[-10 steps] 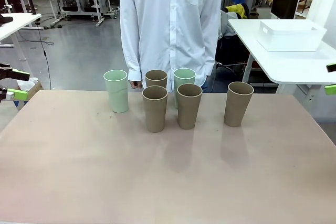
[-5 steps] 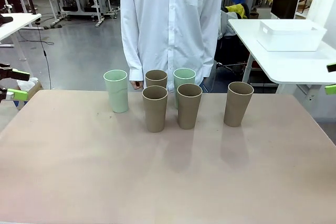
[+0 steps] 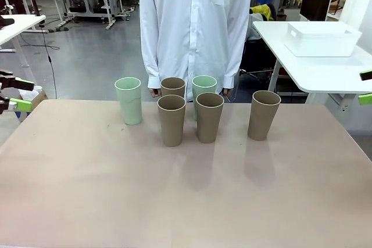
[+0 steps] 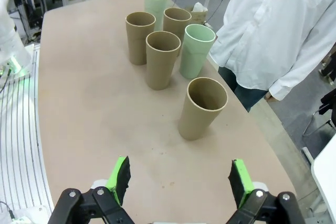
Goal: Stack the cups and store them in the basket.
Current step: Pick up two Reusable plastic cups , one in each hand.
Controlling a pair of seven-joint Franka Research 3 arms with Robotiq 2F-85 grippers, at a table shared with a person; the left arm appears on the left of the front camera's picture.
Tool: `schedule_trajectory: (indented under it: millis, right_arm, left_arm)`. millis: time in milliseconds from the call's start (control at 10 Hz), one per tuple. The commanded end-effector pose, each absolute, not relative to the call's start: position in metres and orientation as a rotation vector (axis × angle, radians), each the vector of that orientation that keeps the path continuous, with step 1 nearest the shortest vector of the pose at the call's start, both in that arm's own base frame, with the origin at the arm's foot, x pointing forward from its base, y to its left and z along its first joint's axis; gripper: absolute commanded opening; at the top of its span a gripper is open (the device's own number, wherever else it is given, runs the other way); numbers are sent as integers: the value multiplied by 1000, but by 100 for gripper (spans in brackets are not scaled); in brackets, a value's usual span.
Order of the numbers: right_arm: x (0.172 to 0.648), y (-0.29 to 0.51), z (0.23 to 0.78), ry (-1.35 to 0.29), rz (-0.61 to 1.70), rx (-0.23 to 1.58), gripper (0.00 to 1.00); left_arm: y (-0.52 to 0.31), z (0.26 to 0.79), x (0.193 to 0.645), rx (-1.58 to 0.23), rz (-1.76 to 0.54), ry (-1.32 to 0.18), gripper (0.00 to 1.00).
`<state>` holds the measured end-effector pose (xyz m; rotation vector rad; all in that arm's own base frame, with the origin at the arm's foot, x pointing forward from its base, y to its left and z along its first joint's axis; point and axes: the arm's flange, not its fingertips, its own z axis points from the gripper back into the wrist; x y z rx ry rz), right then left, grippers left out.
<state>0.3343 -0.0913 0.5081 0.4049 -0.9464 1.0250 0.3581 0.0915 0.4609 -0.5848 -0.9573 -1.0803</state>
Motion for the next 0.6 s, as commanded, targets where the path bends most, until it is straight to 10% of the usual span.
schedule_trajectory:
  millis: [0,500]
  right_arm:
    - [408,-102,509,-959,1062,436,100]
    - [526,-125,439,-1080,1057,653,100]
  left_arm:
    - [105,454,422,-690,-1078,-929,100]
    - [114,387,514,-882,-1033,-1104,100]
